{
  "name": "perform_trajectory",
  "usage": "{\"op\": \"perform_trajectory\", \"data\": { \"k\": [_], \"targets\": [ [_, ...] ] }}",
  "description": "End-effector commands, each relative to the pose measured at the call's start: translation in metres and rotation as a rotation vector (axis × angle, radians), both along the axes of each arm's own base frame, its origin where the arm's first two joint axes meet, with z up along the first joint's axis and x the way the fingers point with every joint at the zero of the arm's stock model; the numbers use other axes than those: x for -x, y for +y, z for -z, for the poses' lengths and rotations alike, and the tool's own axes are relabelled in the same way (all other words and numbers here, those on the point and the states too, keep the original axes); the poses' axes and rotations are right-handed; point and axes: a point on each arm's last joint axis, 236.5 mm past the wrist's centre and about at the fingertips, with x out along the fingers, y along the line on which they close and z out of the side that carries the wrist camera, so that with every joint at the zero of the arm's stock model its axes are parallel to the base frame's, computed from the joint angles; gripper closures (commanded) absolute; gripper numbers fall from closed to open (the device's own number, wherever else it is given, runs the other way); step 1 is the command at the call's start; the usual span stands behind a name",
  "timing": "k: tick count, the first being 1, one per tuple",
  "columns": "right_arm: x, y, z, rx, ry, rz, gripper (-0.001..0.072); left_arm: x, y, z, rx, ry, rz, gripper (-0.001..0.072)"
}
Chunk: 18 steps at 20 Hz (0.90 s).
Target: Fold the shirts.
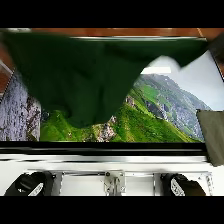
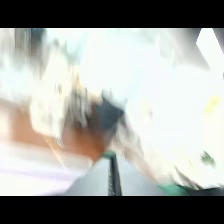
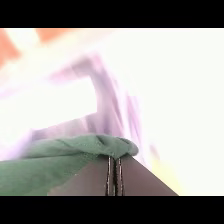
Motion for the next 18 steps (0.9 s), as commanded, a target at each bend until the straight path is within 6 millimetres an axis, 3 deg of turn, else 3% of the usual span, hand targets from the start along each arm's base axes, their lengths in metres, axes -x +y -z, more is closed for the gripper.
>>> {"op": "perform_trajectory", "data": {
  "k": [1,3,7,9,11,13,15,18],
  "targets": [
    [0.066,-0.002,-0.138,-0.002,-0.394,0.055,0.0655,0.057,0.037,-0.066,-0.13,-0.156,-0.15,0.0678],
    [0.098,0.002,-0.176,0.009,-0.505,0.057,0.0655,0.073,0.041,-0.077,-0.182,-0.165,-0.182,0.0678],
    [0.146,0.01,-0.221,0.028,-0.628,0.048,0.0655,0.106,0.048,-0.109,-0.177,-0.251,-0.219,0.0677],
    [0.161,0.014,-0.232,0.039,-0.656,0.04,0.0655,0.119,0.053,-0.125,-0.153,-0.303,-0.237,0.0677],
    [0.165,0.015,-0.227,0.062,-0.63,0.039,0.0655,0.121,0.057,-0.128,-0.167,-0.317,-0.267,0.0677],
    [0.159,0.005,-0.203,0.132,-0.528,0.079,0.0655,0.113,0.056,-0.118,-0.219,-0.283,-0.283,0.0677],
    [0.147,-0.005,-0.157,0.198,-0.337,0.1,0.0655,0.097,0.051,-0.095,-0.302,-0.198,-0.279,0.0677],
    [0.135,-0.003,-0.059,0.238,0.079,0.022,0.0655,0.058,0.042,-0.033,-0.439,0.021,-0.229,0.0677]
  ]
}}
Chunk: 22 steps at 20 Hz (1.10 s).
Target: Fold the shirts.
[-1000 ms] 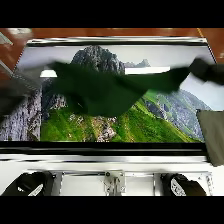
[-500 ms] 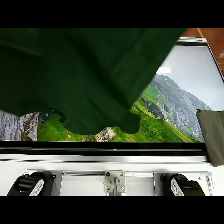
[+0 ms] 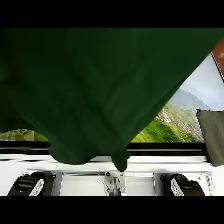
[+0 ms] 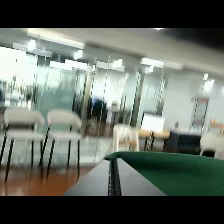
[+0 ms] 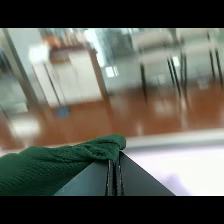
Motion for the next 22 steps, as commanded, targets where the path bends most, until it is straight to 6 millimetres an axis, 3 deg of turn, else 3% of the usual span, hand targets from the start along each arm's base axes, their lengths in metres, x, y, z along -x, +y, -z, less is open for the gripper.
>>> {"op": "perform_trajectory", "data": {
  "k": [1,3,5,8,10,13,16,18,19,20,21,22],
  "targets": [
    [-0.001,-0.005,0.118,0.057,0.511,-0.018,0.0656,-0.044,-0.004,0.079,-0.117,0.296,-0.02,0.0677],
    [-0.002,-0.003,0.18,0.054,0.784,-0.063,0.0656,-0.073,0.002,0.131,-0.134,0.464,-0.047,0.0677],
    [-0.023,-0.005,0.224,0.039,0.909,-0.082,0.0655,-0.104,0.005,0.176,-0.137,0.573,-0.059,0.0676],
    [-0.086,-0.01,0.279,-0.041,0.911,-0.064,0.0655,-0.154,0.005,0.236,-0.132,0.708,-0.067,0.0676],
    [-0.127,-0.009,0.328,-0.142,0.937,-0.045,0.0655,-0.19,0.005,0.279,-0.13,0.805,-0.074,0.0675],
    [-0.177,0.01,0.4,-0.339,1.02,-0.088,0.0655,-0.242,0.001,0.344,-0.108,0.941,-0.07,0.0674],
    [-0.206,0.03,0.454,-0.512,1.121,-0.13,0.0653,-0.27,-0.023,0.414,0.0,1.133,0.015,0.0674],
    [-0.212,0.04,0.475,-0.589,1.17,-0.149,0.063,-0.279,-0.038,0.451,0.063,1.236,0.063,0.0674],
    [-0.215,0.043,0.476,-0.622,1.173,-0.156,0.0628,-0.282,-0.036,0.462,0.069,1.261,0.058,0.0673],
    [-0.222,0.041,0.468,-0.66,1.136,-0.157,0.0505,-0.284,-0.03,0.464,0.076,1.27,0.047,0.0641],
    [-0.229,0.036,0.455,-0.671,1.087,-0.178,0.0131,-0.286,-0.02,0.46,0.085,1.272,0.036,0.05],
    [-0.232,0.031,0.439,-0.635,1.043,-0.229,0.0021,-0.287,-0.005,0.453,0.095,1.277,0.022,0.0282]
  ]
}}
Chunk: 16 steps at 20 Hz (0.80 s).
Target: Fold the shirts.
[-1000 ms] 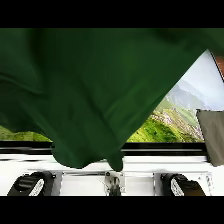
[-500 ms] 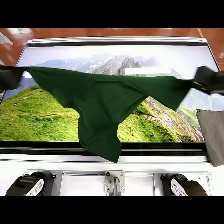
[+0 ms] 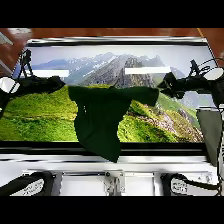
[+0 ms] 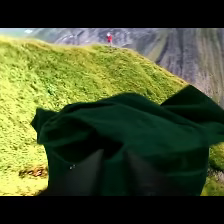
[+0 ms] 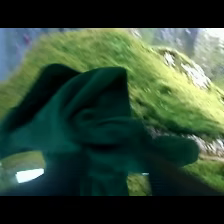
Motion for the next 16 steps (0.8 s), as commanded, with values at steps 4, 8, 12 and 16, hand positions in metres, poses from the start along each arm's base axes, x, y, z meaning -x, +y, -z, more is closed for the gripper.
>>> {"op": "perform_trajectory", "data": {
  "k": [4,8,12,16],
  "targets": [
    [0.012,-0.045,-0.057,0.011,-0.109,-0.156,0.0023,0.044,0.087,0.01,-0.002,0.295,-0.037,0.0108],
    [0.091,-0.082,-0.019,0.259,0.181,-0.306,0.0024,0.128,0.102,0.055,-0.008,0.545,0.075,0.0336],
    [0.095,-0.017,0.01,0.067,0.163,-0.337,0.0023,0.191,0.052,0.115,0.164,0.643,0.072,-0.0009],
    [0.099,0.05,0.055,0.026,0.156,-0.378,0.0023,0.233,-0.011,0.16,0.416,0.701,0.096,-0.0008]
  ]
}}
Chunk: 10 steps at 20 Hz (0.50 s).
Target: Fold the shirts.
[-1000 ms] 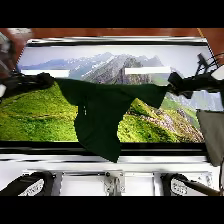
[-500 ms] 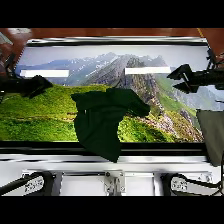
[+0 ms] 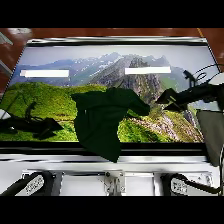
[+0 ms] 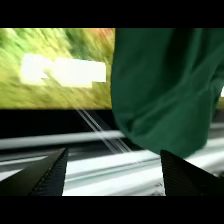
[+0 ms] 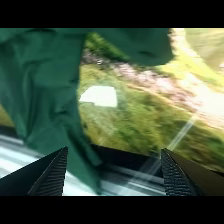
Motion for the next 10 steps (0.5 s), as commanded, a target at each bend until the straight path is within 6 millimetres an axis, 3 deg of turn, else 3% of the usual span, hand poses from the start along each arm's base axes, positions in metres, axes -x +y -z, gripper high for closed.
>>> {"op": "perform_trajectory", "data": {
  "k": [1,3,7,10],
  "targets": [
    [0.006,0.051,0.035,-0.006,-0.012,-0.035,0.0024,0.035,-0.047,0.034,0.155,0.052,-0.057,-0.0007],
    [0.004,0.074,0.045,0.019,-0.032,-0.056,0.0023,0.042,-0.056,0.052,0.113,0.054,-0.049,-0.0007],
    [-0.003,0.111,0.062,0.04,-0.048,-0.059,0.0023,0.027,-0.08,0.059,0.124,0.025,-0.077,-0.0006],
    [0.005,0.132,0.079,0.048,-0.014,-0.092,0.0024,0.027,-0.101,0.069,0.129,0.023,-0.042,-0.0006]
  ]
}}
